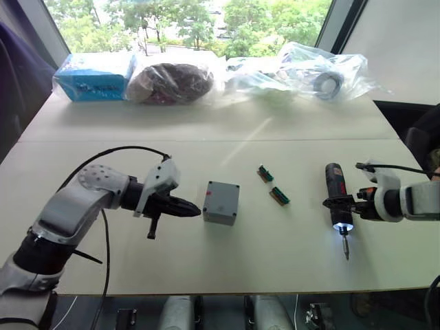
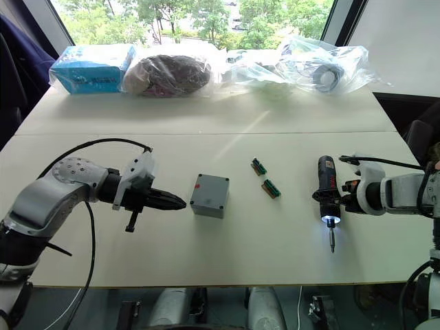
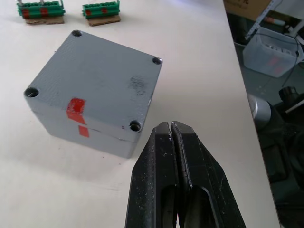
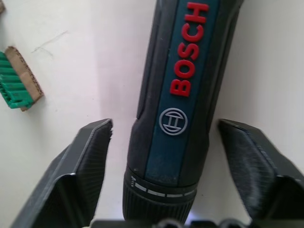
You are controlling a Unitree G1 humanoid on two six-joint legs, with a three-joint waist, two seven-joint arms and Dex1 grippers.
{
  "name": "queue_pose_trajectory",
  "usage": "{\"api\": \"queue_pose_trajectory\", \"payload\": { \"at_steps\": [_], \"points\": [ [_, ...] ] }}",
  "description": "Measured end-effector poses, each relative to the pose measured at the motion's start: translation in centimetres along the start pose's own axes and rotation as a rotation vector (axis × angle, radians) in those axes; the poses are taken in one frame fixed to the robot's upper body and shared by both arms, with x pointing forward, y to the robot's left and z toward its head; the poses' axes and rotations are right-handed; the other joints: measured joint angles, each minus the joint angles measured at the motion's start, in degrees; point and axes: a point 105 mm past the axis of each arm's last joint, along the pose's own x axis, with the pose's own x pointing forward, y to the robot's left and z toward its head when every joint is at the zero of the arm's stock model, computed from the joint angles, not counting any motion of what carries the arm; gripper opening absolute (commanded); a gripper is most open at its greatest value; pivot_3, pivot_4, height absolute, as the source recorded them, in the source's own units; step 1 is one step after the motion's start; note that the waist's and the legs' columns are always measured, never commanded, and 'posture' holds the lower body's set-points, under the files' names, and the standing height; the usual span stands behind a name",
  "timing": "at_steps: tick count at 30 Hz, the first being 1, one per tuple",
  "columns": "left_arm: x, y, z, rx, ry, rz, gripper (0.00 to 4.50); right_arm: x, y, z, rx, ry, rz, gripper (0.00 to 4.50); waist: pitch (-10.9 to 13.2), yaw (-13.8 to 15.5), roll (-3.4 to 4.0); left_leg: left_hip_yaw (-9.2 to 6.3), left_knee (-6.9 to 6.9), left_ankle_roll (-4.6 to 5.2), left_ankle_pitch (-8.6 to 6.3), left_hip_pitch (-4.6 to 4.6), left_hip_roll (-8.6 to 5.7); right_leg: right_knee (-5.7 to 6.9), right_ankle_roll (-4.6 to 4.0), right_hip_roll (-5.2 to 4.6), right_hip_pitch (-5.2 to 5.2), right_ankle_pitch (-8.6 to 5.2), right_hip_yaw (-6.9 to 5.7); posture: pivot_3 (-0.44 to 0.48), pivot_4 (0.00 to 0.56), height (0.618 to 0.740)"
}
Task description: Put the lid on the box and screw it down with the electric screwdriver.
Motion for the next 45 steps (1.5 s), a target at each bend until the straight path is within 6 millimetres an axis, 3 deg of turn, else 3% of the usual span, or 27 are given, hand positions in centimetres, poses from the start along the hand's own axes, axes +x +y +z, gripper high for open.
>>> {"api": "queue_pose_trajectory", "payload": {
  "at_steps": [3, 5, 10, 14, 18, 20, 24, 31, 40, 45],
  "points": [
    [-0.2, 1.1, 0.7, -0.006, -0.031, 0.045, 0.00, -0.4, 0.3, 1.5, -0.061, -0.072, -0.032, 4.48, 0.0, -0.1, 0.00, -0.01, 0.01, 0.00, 0.00, 0.00, 0.00, 0.01, 0.02, 0.01, -0.01, 0.01, 0.00, 0.000, 0.150, 0.740],
    [-0.6, 2.0, 1.1, -0.017, -0.051, 0.082, 0.00, -1.0, 1.5, 2.8, -0.122, -0.134, 0.003, 4.48, 0.0, -0.1, 0.01, -0.01, 0.00, 0.00, 0.00, 0.00, 0.01, 0.03, 0.02, 0.04, -0.03, 0.01, 0.00, 0.000, 0.150, 0.740],
    [-1.8, 4.4, 1.7, -0.066, -0.125, 0.195, 0.00, -3.8, 6.8, 5.2, -0.381, -0.341, 0.214, 4.48, 0.0, -0.1, 0.01, -0.03, 0.00, 0.00, 0.00, 0.00, 0.07, 0.05, 0.03, 0.06, -0.04, 0.01, -0.01, 0.000, 0.150, 0.740],
    [-2.0, 5.2, 0.6, -0.105, -0.120, 0.254, 0.00, -4.1, 11.6, 3.2, -0.658, -0.399, 0.387, 4.48, 0.0, -0.1, -0.02, -0.02, 0.04, -0.01, 0.01, 0.00, 0.17, 0.07, 0.04, 0.05, -0.03, 0.02, -0.02, 0.000, 0.150, 0.740],
    [-1.1, 5.0, -2.8, -0.112, -0.002, 0.289, 0.00, -1.1, 14.7, -2.5, -0.898, -0.264, 0.520, 4.48, 0.0, 0.1, -0.03, 0.00, 0.15, -0.06, 0.04, 0.00, 0.15, 0.16, 0.03, 0.04, -0.02, 0.02, -0.02, 0.000, 0.150, 0.740],
    [-0.4, 4.8, -3.2, -0.120, -0.001, 0.275, 0.00, 0.1, 15.5, -4.0, -0.934, -0.235, 0.561, 4.48, 0.0, 0.3, -0.03, -0.03, 0.55, -0.05, 0.02, -0.13, 0.19, 0.41, 0.03, 0.04, -0.05, 0.02, -0.03, 0.000, 0.150, 0.740],
    [0.6, 4.5, -3.0, -0.069, 0.009, 0.253, 0.00, 1.7, 16.5, -4.9, -0.993, -0.243, 0.574, 4.48, 0.0, 0.7, -0.05, -0.01, 0.92, 0.05, -0.05, -0.14, 0.24, 0.65, -0.01, 0.04, -0.05, 0.03, 0.01, 0.000, 0.150, 0.740],
    [3.1, 3.9, -3.3, 0.005, 0.033, 0.186, 0.00, 2.5, 18.7, -5.1, -0.970, -0.275, 0.646, 4.48, 0.0, 1.2, -0.08, -0.02, 0.94, 0.03, -0.03, -0.11, 0.23, 0.76, -0.06, 0.08, -0.04, 0.07, -0.01, 0.000, 0.150, 0.740],
    [4.8, 6.1, -2.6, 0.041, 0.015, 0.203, 0.00, 2.5, 19.7, -6.5, -0.877, -0.197, 0.745, 4.48, 0.0, 1.2, -0.10, -0.04, 0.95, 0.04, -0.03, -0.10, 0.13, 0.80, -0.05, 0.08, -0.03, 0.07, -0.03, 0.000, 0.150, 0.740],
    [5.6, 6.7, -2.3, 0.059, -0.002, 0.207, 0.00, 1.6, 21.1, -7.4, -0.838, -0.182, 0.847, 4.48, 0.0, 1.1, -0.10, -0.06, 0.96, 0.04, -0.03, -0.10, 0.13, 0.82, -0.05, 0.08, -0.03, 0.08, -0.03, 0.000, 0.150, 0.740]
  ]
}}
